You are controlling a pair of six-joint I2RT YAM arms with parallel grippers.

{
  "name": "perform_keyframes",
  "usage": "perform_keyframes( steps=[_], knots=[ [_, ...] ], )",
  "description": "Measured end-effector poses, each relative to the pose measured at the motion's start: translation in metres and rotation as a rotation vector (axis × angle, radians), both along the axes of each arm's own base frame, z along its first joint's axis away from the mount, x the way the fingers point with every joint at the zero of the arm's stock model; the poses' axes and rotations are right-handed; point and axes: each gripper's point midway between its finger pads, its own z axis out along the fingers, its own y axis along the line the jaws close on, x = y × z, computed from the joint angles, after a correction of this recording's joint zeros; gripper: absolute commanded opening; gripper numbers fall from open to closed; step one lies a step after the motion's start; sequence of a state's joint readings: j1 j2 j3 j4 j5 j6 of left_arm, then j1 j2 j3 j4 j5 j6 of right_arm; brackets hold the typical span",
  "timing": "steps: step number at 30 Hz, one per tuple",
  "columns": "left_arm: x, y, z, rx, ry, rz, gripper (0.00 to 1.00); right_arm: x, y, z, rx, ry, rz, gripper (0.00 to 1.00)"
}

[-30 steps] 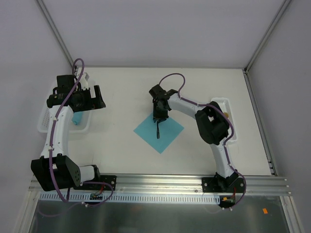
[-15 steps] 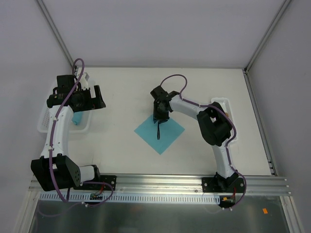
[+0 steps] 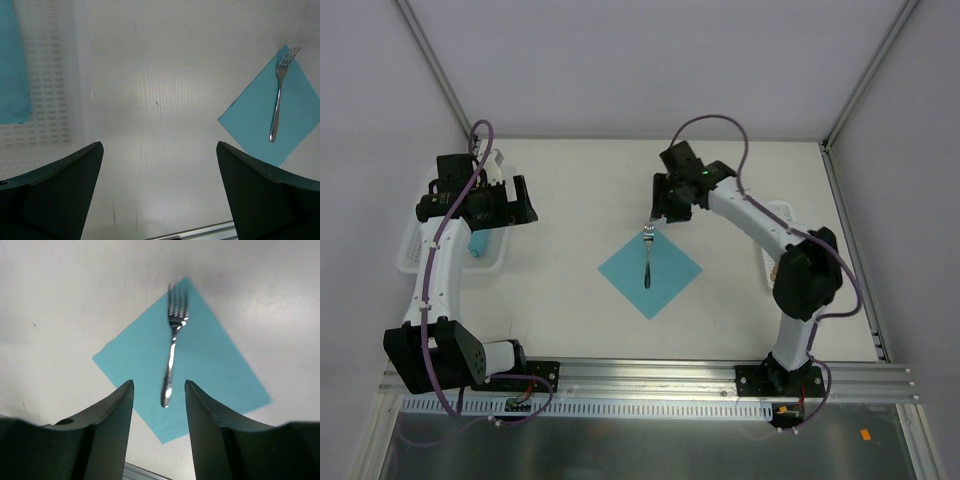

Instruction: Place the utensils on the paper napkin and roll it up

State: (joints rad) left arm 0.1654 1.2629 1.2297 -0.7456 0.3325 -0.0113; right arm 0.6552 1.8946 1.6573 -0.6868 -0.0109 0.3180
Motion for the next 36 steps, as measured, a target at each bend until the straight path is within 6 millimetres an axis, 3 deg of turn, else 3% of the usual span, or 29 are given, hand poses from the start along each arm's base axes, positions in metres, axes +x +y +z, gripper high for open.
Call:
perform_keyframes(
  steps=[3, 6, 9, 12, 17, 23, 30, 33, 36],
  knots=[
    [0.001, 0.0, 0.001, 0.004, -0.005, -0.007, 0.99, 0.019, -0.061, 0.058, 0.008, -0.132, -0.081, 0.38],
    [0.0, -0.003, 0.002, 0.0, -0.014, -0.038, 0.99, 0.022, -0.161, 0.082, -0.058, -0.212, -0.259, 0.36],
    [0.0, -0.01, 0.005, -0.018, -0.029, -0.087, 0.99, 0.003, -0.249, 0.062, -0.175, -0.167, -0.439, 0.35],
    [-0.002, -0.018, 0.008, -0.043, -0.048, -0.139, 0.99, -0.02, -0.296, 0.02, -0.268, -0.046, -0.529, 0.33],
    [-0.003, -0.023, 0.013, -0.055, -0.07, -0.178, 0.99, -0.037, -0.324, -0.036, -0.338, 0.131, -0.566, 0.31],
    [-0.004, -0.023, 0.016, -0.048, -0.084, -0.184, 0.99, -0.026, -0.341, -0.064, -0.347, 0.177, -0.599, 0.31],
    [-0.005, -0.024, 0.019, -0.047, -0.092, -0.183, 0.99, -0.015, -0.343, -0.098, -0.342, 0.231, -0.592, 0.31],
    [-0.005, -0.024, 0.018, -0.048, -0.091, -0.182, 0.99, -0.013, -0.342, -0.108, -0.339, 0.244, -0.585, 0.24],
    [-0.005, -0.024, 0.019, -0.05, -0.09, -0.18, 0.99, -0.01, -0.341, -0.111, -0.334, 0.241, -0.575, 0.08]
  ],
)
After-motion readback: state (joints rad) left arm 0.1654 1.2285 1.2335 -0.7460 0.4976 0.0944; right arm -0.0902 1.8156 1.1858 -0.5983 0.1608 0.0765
